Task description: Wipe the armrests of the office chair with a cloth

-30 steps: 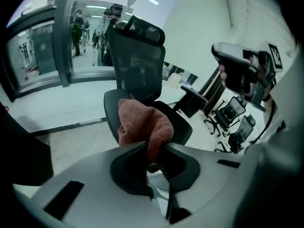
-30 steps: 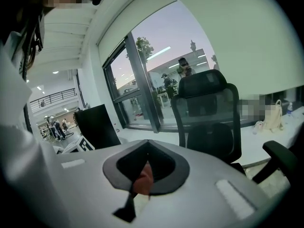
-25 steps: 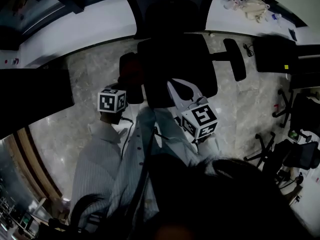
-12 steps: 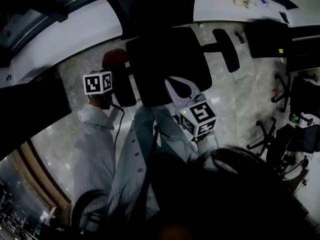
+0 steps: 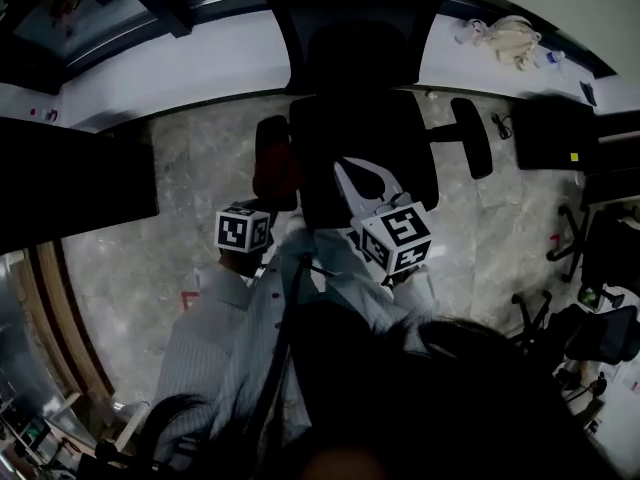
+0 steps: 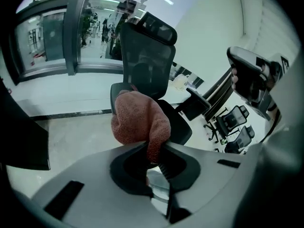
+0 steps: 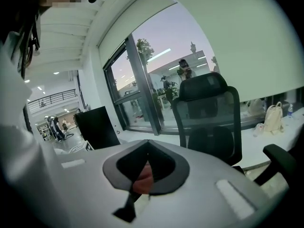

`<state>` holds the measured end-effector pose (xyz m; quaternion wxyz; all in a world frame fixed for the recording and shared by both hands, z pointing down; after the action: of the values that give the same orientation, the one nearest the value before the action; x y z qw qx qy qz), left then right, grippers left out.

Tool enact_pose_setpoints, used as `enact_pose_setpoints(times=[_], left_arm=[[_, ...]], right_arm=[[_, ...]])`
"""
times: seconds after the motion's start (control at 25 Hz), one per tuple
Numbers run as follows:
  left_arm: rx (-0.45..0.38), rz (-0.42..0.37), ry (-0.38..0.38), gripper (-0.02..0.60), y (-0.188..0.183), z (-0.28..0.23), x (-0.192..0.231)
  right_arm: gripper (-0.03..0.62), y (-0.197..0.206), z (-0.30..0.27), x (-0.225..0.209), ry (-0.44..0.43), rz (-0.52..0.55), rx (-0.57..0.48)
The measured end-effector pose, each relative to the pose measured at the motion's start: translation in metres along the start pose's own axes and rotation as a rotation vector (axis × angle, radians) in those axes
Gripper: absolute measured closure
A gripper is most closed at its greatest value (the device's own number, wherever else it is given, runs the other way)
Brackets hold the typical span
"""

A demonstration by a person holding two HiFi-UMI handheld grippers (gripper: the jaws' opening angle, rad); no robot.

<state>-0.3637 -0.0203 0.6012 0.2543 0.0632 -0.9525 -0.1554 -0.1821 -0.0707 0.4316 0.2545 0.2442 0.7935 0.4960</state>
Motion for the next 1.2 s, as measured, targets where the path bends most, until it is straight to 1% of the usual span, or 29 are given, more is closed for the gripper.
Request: enact_pose_setpoints(times=[0.12, 0.2, 0.28, 0.36, 0.4, 0.44, 0.56, 0.64, 0.76, 0.84, 0.88, 0.96, 1.2], left_arm=[[0.017, 0.023, 0.002, 0.555, 0.026, 0.009, -0.004], [0.020, 0.053, 0.003, 0.555, 0.041, 0.007, 0.001], [-0.024, 0.089, 0.012, 0.555, 0.037, 0.013, 0.002], [-0.081, 0.067, -0.006, 0.555, 0.025, 0.023, 0.003], [-0.127, 0.047, -0.014, 0.555, 0.016, 0.030, 0.003], [-0.194, 0.033, -0.015, 0.555, 0.005, 0.042, -0.001], [-0.457, -0.005, -0.023, 0.555, -0.042, 0.096, -0.021], [-0.604, -0.052, -0.041, 0.555, -0.074, 0.136, -0.040], [-0.766, -0.129, -0.034, 0.555, -0.108, 0.190, -0.076], [-0.838, -0.178, -0.029, 0.555, -0.124, 0.218, -0.096], [-0.858, -0.197, -0.026, 0.555, -0.129, 0.227, -0.103], [-0.867, -0.224, -0.019, 0.555, -0.134, 0.234, -0.113], [-0.822, -0.258, -0.001, 0.555, -0.134, 0.227, -0.117]], right_arm=[[0.592, -0.007, 0.001, 0.016, -0.029, 0.018, -0.012], [0.592, -0.009, 0.001, 0.023, -0.039, 0.027, -0.013], [0.592, -0.012, 0.001, 0.028, -0.043, 0.035, -0.013], [0.592, -0.013, 0.003, 0.030, -0.038, 0.046, -0.015], [0.592, -0.013, 0.005, 0.031, -0.032, 0.052, -0.018], [0.592, -0.014, 0.008, 0.031, -0.025, 0.058, -0.022], [0.592, -0.024, 0.022, 0.030, 0.006, 0.077, -0.049], [0.592, -0.038, 0.032, 0.028, 0.030, 0.098, -0.082], [0.592, -0.065, 0.046, 0.029, 0.056, 0.135, -0.142], [0.592, -0.081, 0.053, 0.030, 0.070, 0.154, -0.179], [0.592, -0.087, 0.054, 0.030, 0.077, 0.158, -0.193], [0.592, -0.091, 0.055, 0.031, 0.091, 0.155, -0.209], [0.592, -0.092, 0.055, 0.035, 0.134, 0.125, -0.236]])
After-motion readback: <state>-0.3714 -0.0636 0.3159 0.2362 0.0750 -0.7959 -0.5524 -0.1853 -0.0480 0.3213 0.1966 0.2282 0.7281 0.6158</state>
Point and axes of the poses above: the fingertips, and each gripper's own axes: z backward along the fingers, x to its left, y out of its underside, the point moved 5 cm from there along z, backward along the fingers, and after that the axes turned 9 degrees about z, right-handed, at the moved point
